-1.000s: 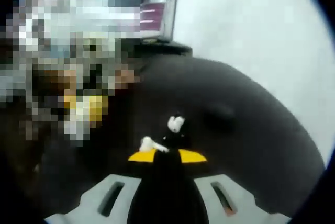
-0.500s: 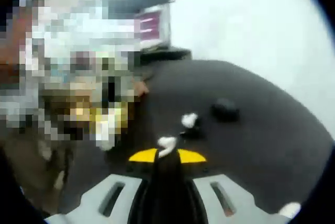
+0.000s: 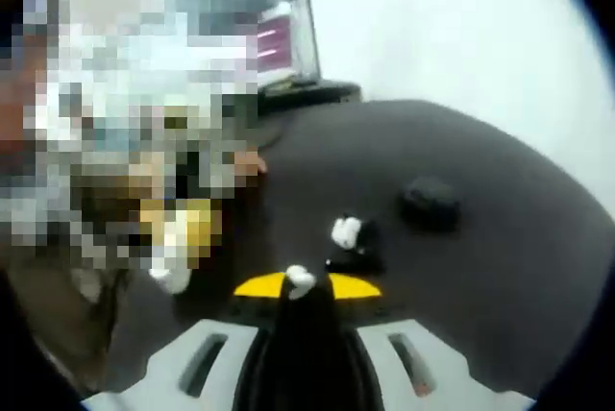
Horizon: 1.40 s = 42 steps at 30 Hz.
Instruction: Pick up three earphones and place each one into its charging case using tactile feedback, ensure that each earphone is properly inserted and securely positioned inside the case.
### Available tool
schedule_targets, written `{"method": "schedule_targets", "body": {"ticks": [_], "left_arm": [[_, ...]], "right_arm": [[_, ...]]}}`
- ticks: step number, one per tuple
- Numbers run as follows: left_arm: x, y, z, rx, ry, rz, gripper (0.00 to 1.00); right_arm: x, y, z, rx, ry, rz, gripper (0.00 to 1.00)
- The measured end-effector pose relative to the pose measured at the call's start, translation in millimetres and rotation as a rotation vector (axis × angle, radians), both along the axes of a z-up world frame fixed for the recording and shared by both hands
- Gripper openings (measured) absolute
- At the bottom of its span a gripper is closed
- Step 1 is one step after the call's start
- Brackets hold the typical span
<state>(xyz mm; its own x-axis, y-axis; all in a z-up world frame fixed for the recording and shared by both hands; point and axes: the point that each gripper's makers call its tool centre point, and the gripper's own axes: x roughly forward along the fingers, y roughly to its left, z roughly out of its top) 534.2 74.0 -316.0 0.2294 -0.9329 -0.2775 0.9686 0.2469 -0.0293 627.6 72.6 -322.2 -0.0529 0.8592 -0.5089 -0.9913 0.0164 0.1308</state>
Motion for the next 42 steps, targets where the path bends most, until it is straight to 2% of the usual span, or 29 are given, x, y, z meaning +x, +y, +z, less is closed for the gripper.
{"method": "schedule_targets", "body": {"ticks": [3,5,8,10,12,14,18,20,22,23,24,26,28,30,33,34,36,42], "left_arm": [[0.0,0.1,0.0,0.000,0.001,-0.001,0.14],[-0.5,-0.3,-0.1,0.000,0.002,0.000,0.14],[-0.1,-0.3,0.1,-0.001,0.004,0.000,0.14],[0.3,-0.5,0.2,-0.002,0.011,0.003,0.14],[0.4,-1.0,0.2,-0.003,0.016,0.005,0.14],[0.5,-1.4,0.3,-0.004,0.022,0.007,0.14],[1.0,-1.7,0.3,-0.008,0.043,0.014,0.14],[1.0,-1.9,0.2,-0.009,0.047,0.016,0.14],[1.0,-2.0,0.3,-0.009,0.046,0.017,0.14],[1.1,-1.9,0.2,-0.010,0.048,0.018,0.14],[0.8,-1.9,0.1,-0.010,0.046,0.018,0.14],[0.8,-1.8,0.0,-0.010,0.045,0.019,0.14],[1.2,-1.5,0.0,-0.010,0.045,0.019,0.14],[1.6,-1.2,0.0,-0.010,0.046,0.019,0.14],[1.9,-0.9,-0.1,-0.010,0.046,0.018,0.14],[1.9,-0.8,-0.1,-0.010,0.046,0.018,0.14],[1.9,-1.0,-0.1,-0.010,0.043,0.019,0.14],[2.7,-0.1,-0.3,-0.011,0.044,0.021,0.14]], "right_arm": [[-8.7,-1.7,3.7,0.013,-0.009,0.020,0.13],[-10.4,-5.6,10.3,0.031,-0.053,0.010,0.12],[-18.1,-11.6,40.8,0.138,-0.173,-0.009,0.12],[-40.7,-16.2,68.9,0.240,-0.281,0.033,0.12],[-55.9,-20.7,85.8,0.297,-0.298,0.029,0.12],[-69.6,-23.2,95.9,0.317,-0.348,0.050,0.12],[-92.0,-19.3,97.0,0.212,-0.580,0.134,0.12],[-102.9,-14.0,92.2,0.176,-0.632,0.178,0.12],[-105.9,-9.4,85.1,0.150,-0.720,0.217,0.12],[-106.8,-7.3,79.5,0.143,-0.726,0.227,0.12],[-104.1,-9.3,72.1,0.095,-0.733,0.229,0.12],[-98.7,-10.9,64.0,0.050,-0.765,0.242,0.12],[-95.9,-10.7,61.3,0.041,-0.766,0.244,0.12],[-92.8,-11.2,58.5,0.004,-0.799,0.261,0.12],[-91.5,-10.0,51.6,-0.075,-0.887,0.319,0.12],[-93.3,-10.2,46.2,-0.107,-0.902,0.357,0.12],[-92.0,-8.3,39.1,-0.146,-0.928,0.373,0.12],[-97.8,0.8,37.3,-0.130,-0.910,0.421,0.12]]}}
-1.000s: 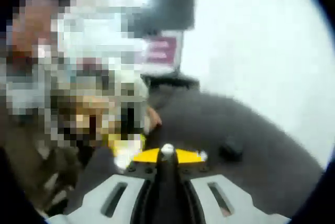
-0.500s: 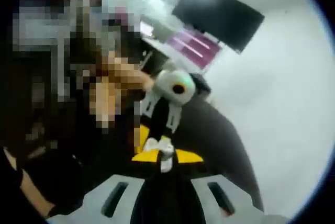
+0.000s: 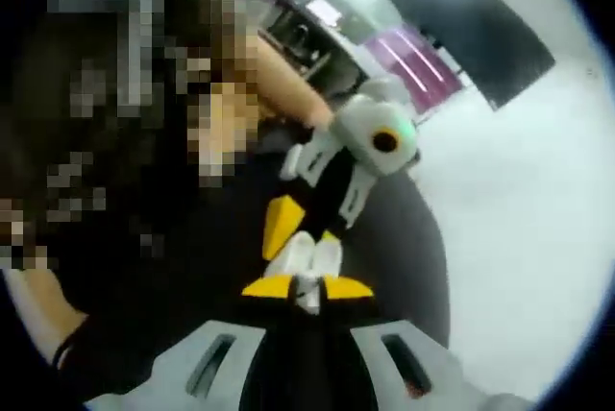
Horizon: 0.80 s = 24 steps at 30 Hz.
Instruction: Pick up three earphones and place each one into its charging case using tactile feedback, ensure that each earphone is properly inserted and securely positioned inside the case.
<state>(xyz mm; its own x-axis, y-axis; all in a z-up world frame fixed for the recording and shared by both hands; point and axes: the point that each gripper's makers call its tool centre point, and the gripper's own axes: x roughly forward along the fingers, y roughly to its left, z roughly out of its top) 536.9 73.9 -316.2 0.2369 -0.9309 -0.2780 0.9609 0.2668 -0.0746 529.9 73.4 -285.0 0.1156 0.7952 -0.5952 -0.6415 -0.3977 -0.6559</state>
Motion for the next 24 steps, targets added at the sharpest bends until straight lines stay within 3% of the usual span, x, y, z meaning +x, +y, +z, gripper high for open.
{"method": "schedule_targets", "body": {"ticks": [9,15,17,18,19,20,24], "left_arm": [[-0.4,-0.8,0.2,0.001,-0.014,-0.004,0.14],[0.1,-0.7,0.4,0.002,-0.012,-0.001,0.14],[0.0,-0.8,0.5,0.002,-0.010,-0.001,0.14],[0.0,-1.0,0.5,0.002,-0.012,-0.001,0.14],[-0.1,-1.1,0.5,0.002,-0.013,-0.001,0.14],[-0.1,-1.1,0.6,0.002,-0.013,-0.001,0.14],[0.0,-1.1,0.6,0.003,-0.018,-0.003,0.14]], "right_arm": [[0.5,-7.9,-1.9,0.057,0.095,-0.037,0.12],[4.0,-18.9,2.3,0.158,0.221,-0.098,0.15],[8.4,-25.1,2.6,0.209,0.314,-0.150,0.18],[9.3,-27.2,2.2,0.240,0.391,-0.170,0.19],[12.6,-31.1,-1.1,0.274,0.519,-0.223,0.22],[14.9,-32.6,-3.8,0.289,0.579,-0.244,0.24],[9.3,-29.9,-15.7,0.326,0.755,-0.251,0.26]]}}
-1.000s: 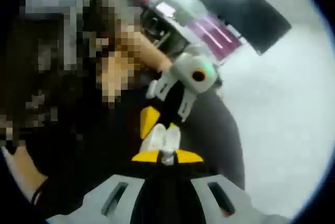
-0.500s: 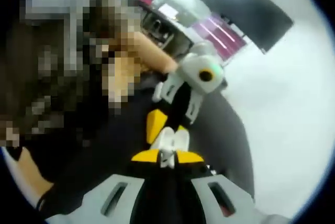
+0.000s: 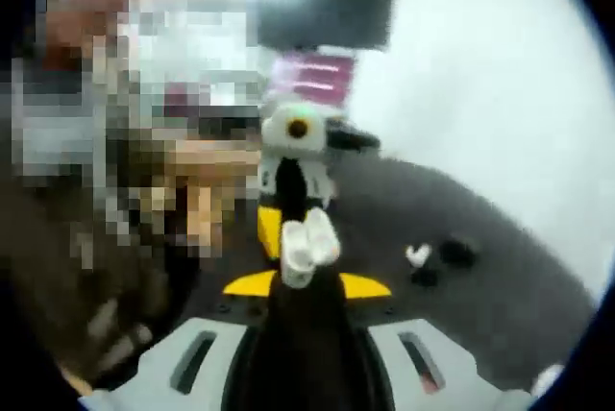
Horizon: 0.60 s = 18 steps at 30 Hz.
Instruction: Pick up three earphones and place each one into its charging case using tactile feedback, ensure that each earphone is properly inserted and securely positioned inside the case.
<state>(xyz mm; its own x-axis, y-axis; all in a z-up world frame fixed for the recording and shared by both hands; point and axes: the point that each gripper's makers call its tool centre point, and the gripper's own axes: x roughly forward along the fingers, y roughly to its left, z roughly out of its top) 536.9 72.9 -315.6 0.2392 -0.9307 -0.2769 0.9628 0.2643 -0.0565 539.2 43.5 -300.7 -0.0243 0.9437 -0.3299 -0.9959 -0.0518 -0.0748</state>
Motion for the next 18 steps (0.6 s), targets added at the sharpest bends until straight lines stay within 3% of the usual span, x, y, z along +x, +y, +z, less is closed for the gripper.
{"method": "schedule_targets", "body": {"ticks": [5,7,9,13,15,18], "left_arm": [[-0.5,-0.3,0.1,0.002,-0.010,0.002,0.14],[-0.3,-0.1,0.1,0.003,-0.018,0.002,0.14],[0.2,0.2,-0.3,0.005,-0.022,0.001,0.14],[-3.2,-0.2,-2.1,0.032,-0.084,-0.010,0.18],[-3.5,1.0,-0.9,0.029,-0.086,-0.010,0.24],[1.3,3.7,15.9,-0.060,-0.073,0.020,0.25]], "right_arm": [[-5.6,19.6,-13.7,-0.026,0.116,0.039,0.30],[-5.6,27.2,-11.7,-0.009,0.126,0.049,0.32],[-2.4,33.1,-11.9,0.007,0.155,0.023,0.20],[-4.3,27.6,-16.0,0.036,0.139,0.035,0.18],[-5.7,25.6,-16.3,0.049,0.116,0.036,0.18],[-4.9,22.2,-16.5,0.059,0.124,0.037,0.18]]}}
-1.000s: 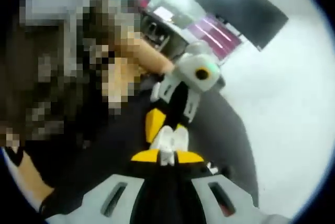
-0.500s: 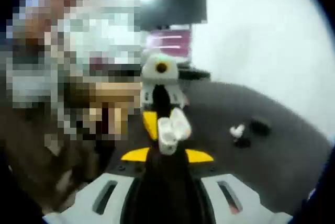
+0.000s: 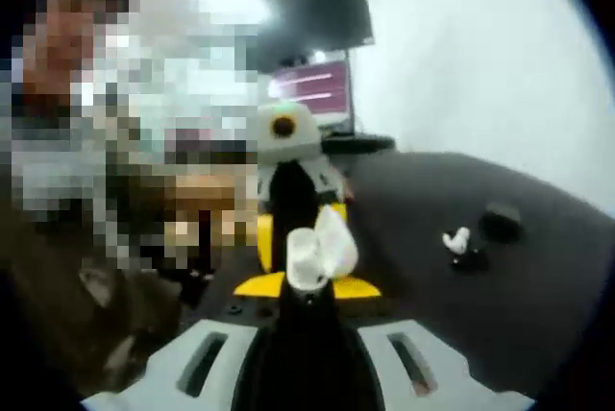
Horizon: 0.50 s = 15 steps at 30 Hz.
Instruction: Pick up three earphones and place each one into its charging case using tactile feedback, ensure that each earphone is properly inserted and securely positioned inside the case.
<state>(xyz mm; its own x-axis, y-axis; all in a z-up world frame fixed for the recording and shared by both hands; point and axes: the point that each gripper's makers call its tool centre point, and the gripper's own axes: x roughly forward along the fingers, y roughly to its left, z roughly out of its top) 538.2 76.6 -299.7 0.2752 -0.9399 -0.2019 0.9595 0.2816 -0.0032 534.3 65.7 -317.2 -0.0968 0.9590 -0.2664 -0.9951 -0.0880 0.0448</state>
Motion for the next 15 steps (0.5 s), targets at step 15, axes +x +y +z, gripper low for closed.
{"method": "schedule_targets", "body": {"ticks": [15], "left_arm": [[96.9,54.8,34.0,0.032,0.162,0.264,0.10]], "right_arm": [[-0.7,3.8,2.4,0.016,-0.019,-0.002,0.18]]}}
